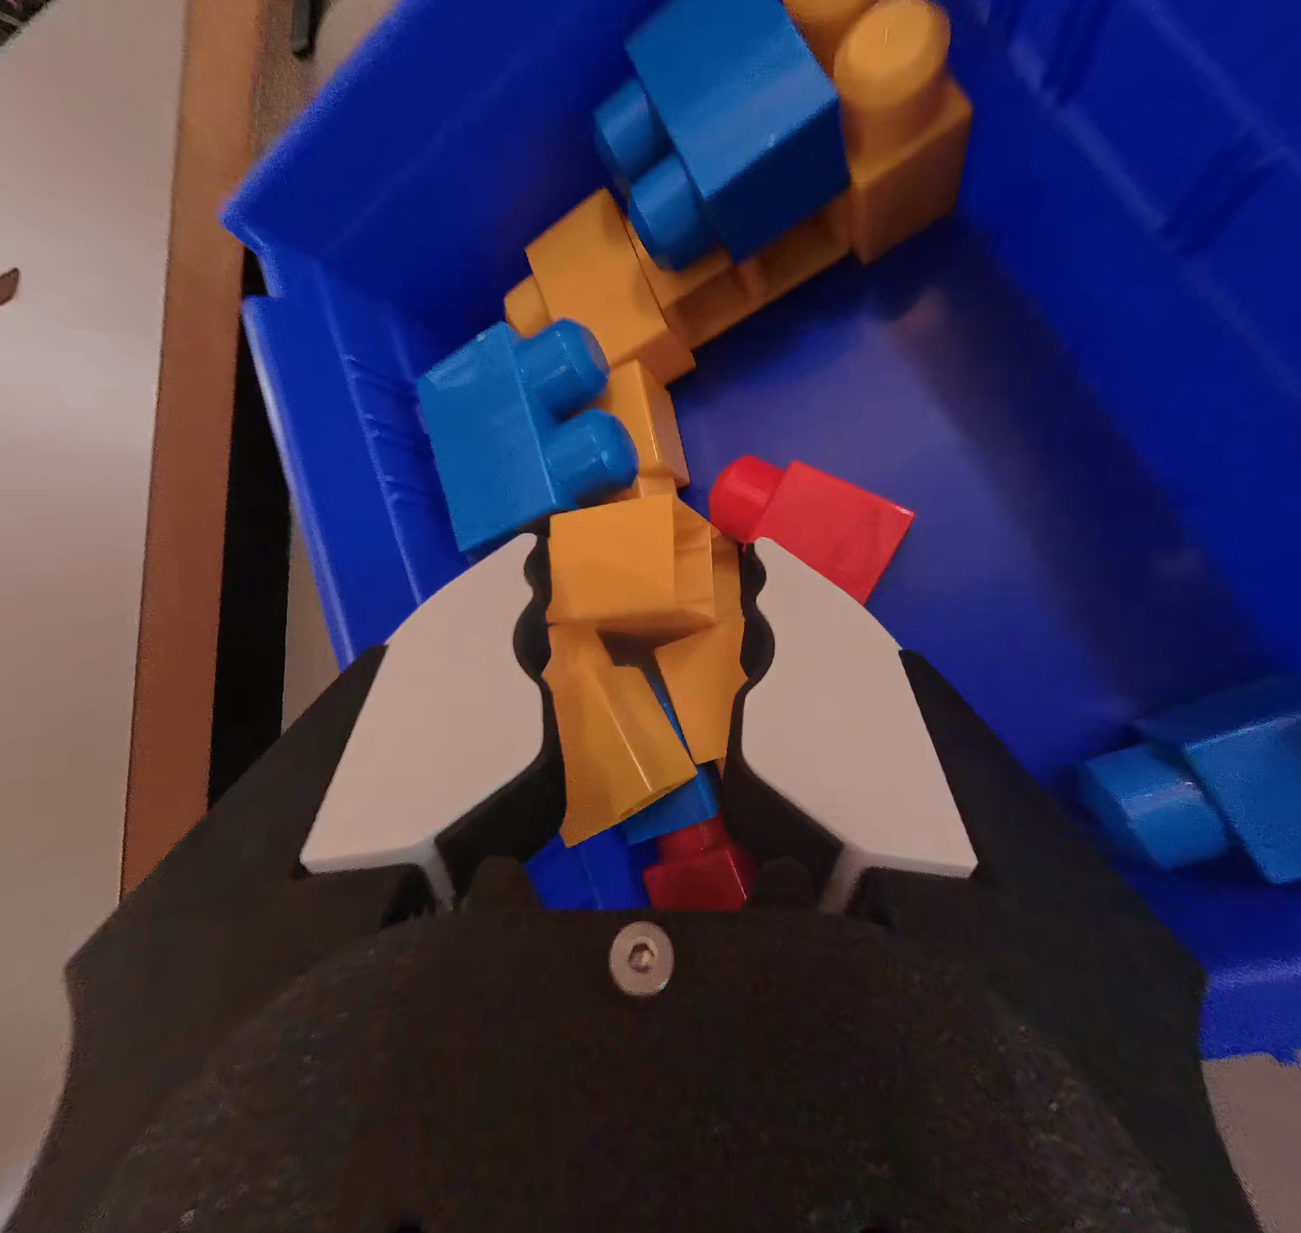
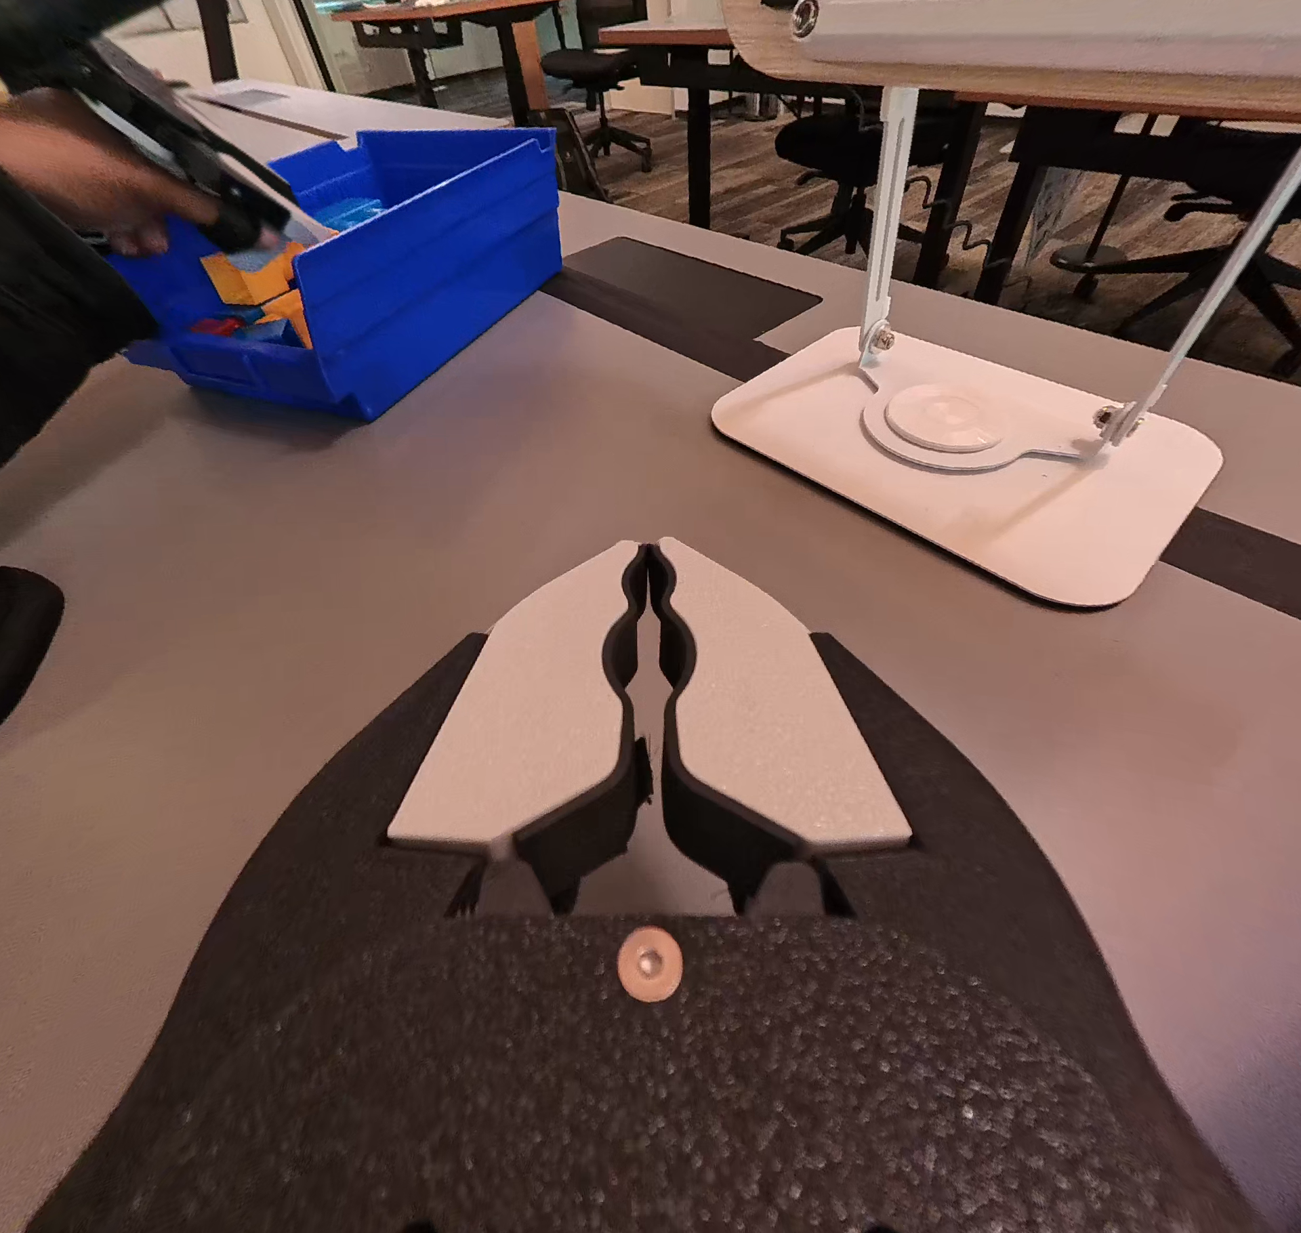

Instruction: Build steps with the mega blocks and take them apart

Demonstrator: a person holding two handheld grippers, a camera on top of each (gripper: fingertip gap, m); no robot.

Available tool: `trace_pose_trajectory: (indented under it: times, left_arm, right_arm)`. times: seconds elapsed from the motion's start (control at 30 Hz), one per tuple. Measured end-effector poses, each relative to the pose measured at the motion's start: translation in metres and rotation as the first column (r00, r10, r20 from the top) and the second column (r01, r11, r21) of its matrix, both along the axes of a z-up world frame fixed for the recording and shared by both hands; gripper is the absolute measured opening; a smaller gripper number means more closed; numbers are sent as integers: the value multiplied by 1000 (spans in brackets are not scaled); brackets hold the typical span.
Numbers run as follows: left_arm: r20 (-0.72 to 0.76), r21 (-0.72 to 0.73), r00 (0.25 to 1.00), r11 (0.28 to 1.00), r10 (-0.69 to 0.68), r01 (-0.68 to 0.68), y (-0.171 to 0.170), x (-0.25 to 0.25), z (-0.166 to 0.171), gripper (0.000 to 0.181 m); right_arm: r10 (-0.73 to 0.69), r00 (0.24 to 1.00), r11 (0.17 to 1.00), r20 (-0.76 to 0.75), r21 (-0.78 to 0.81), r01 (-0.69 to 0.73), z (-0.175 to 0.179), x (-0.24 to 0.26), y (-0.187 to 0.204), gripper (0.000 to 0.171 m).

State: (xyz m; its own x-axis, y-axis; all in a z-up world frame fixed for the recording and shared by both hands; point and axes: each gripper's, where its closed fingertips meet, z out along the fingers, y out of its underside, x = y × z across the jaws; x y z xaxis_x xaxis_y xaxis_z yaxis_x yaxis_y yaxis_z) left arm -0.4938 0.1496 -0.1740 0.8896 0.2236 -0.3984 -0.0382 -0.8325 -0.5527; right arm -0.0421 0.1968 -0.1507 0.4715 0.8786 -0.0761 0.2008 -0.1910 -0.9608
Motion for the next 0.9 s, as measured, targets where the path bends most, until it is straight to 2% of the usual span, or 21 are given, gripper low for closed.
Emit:
trace_pose_trajectory:
  times: [0.07, 0.17, 0.37, 0.5, 0.63, 0.73, 0.83, 0.9]
  left_arm:
    - [-41, -44, 999, 999, 7, -9, -1, -4, -9, 50]
    - [-138, -62, 990, 998, 8, -16, -2, -11, -4, 26]
    - [-213, -58, 977, 998, 7, -20, -6, -18, 6, 3]
    - [-203, 5, 979, 1000, 3, -2, -4, -16, 18, 3]
    - [-185, 171, 983, 985, 7, 25, 0, -11, 51, 3]
    - [-93, 447, 993, 888, -72, 106, 12, 16, 99, 3]
    - [8, 698, 961, 689, -278, 194, 20, 62, 151, 3]
    - [65, 811, 898, 547, -434, 206, 21, 96, 178, 3]
  right_arm:
    - [7, 1000, 1000, 4, -1, -7, -1, -1, -1, 0]
    - [14, 1000, 1000, 7, -1, -14, -1, -1, -2, 0]
    - [17, 1000, 1000, 10, 2, -17, -1, -2, -3, 0]
    - [14, 1000, 1000, 9, 8, -14, 0, -1, -2, 0]
    - [12, 1000, 1000, 4, 13, -12, 1, 0, -1, 0]
    - [24, 1000, 999, -14, 25, -23, 4, -1, -3, 0]
    - [49, 998, 998, -49, 41, -47, 11, -3, -7, 0]
    - [71, 994, 996, -84, 52, -67, 18, -4, -11, 1]
